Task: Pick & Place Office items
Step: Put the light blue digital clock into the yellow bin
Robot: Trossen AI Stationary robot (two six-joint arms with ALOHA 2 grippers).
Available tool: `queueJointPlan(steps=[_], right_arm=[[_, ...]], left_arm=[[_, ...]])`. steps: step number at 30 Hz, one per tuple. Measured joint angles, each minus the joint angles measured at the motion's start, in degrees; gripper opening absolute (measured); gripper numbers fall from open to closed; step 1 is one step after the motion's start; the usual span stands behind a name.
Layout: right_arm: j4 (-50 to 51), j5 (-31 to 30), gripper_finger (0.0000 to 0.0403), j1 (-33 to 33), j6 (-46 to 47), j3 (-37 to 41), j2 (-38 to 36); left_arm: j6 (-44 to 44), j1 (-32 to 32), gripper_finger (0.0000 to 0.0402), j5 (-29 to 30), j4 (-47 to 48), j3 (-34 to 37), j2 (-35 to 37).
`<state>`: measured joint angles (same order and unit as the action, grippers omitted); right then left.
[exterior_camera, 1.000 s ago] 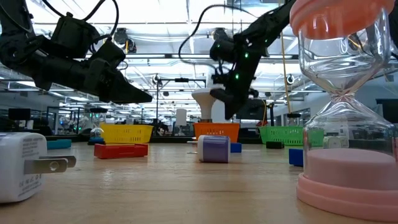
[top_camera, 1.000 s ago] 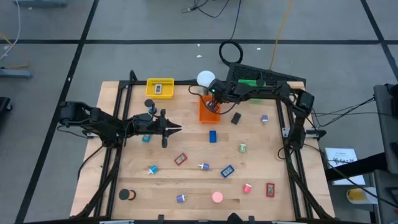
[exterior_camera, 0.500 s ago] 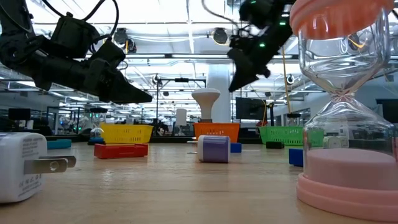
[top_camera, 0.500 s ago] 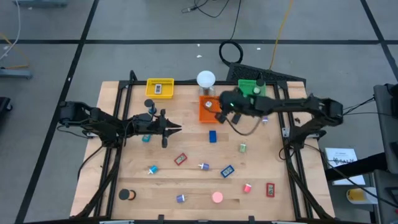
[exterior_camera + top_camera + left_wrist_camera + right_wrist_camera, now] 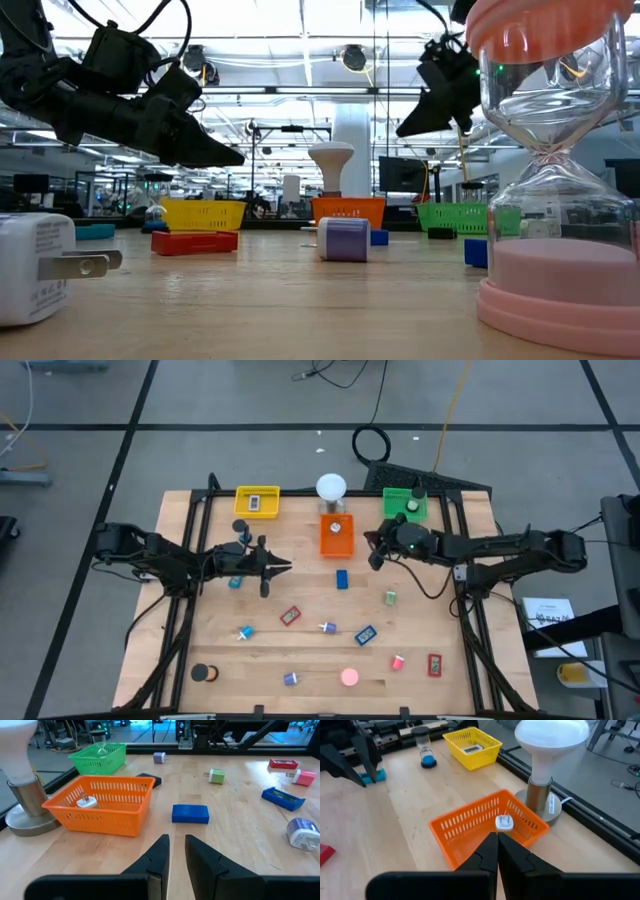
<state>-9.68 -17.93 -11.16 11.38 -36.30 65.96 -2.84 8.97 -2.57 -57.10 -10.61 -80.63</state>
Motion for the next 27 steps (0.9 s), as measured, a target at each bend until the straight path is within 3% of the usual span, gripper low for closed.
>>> queueJointPlan(steps=[9, 16, 20, 23, 27], right_arm=[[-2.8, 0.0, 0.0003, 0.0, -1.8, 0.0, -0.6], [-6.3, 0.0, 0.0004, 0.0, -6.0, 0.0, -0.6], [-6.5, 0.0, 0.0004, 0.0, -6.5, 0.0, -0.6], [-6.4, 0.0, 0.0004, 0.0, -6.5, 0.0, -0.6], [-6.4, 0.1, 0.0004, 0.0, -6.5, 0.0, -0.6]], left_arm=[[0.5, 0.0, 0.0065, 1.2, -0.4, 0.0, 0.0], [7.0, -0.5, 0.0064, 1.2, 0.4, -2.1, 0.0], [6.7, -2.0, 0.0040, 1.1, 1.3, -3.2, 0.0], [8.5, -3.3, 0.0008, 1.3, 7.7, -4.3, 1.5], [8.9, -5.7, 0.0009, 1.7, 22.5, -6.2, 6.9]])
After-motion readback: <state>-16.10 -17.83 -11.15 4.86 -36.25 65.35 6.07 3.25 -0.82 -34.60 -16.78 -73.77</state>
